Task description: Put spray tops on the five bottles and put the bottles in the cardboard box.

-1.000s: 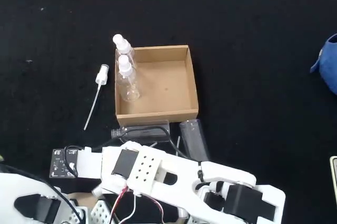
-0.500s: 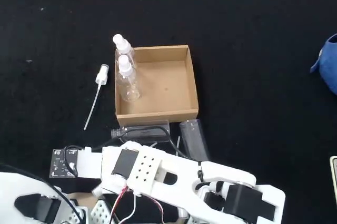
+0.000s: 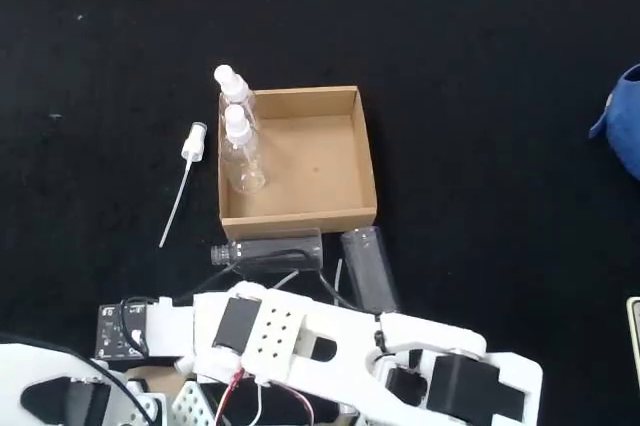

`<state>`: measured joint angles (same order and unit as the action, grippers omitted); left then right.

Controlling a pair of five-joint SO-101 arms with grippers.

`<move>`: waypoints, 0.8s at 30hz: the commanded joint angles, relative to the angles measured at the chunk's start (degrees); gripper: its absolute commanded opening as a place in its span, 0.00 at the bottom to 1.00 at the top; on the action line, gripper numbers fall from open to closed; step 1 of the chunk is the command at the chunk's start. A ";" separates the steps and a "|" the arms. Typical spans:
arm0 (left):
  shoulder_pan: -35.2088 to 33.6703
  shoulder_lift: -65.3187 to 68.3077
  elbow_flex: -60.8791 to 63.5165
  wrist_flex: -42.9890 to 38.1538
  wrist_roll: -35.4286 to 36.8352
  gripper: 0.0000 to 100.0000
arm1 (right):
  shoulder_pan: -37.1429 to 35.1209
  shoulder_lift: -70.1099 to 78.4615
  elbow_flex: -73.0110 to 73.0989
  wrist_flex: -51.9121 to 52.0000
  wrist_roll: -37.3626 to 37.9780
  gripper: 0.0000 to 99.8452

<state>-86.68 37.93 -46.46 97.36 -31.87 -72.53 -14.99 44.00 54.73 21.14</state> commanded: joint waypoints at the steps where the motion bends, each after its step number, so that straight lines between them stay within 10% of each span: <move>1: 0.75 -0.97 -2.42 2.55 0.44 0.03 | 0.18 -3.12 -0.31 0.09 0.62 0.25; 24: 0.04 -0.97 -2.15 3.43 0.26 0.03 | -3.16 5.14 -0.48 -7.38 0.70 0.29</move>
<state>-86.68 37.93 -46.46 100.00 -31.87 -75.08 -11.03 44.97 49.19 21.41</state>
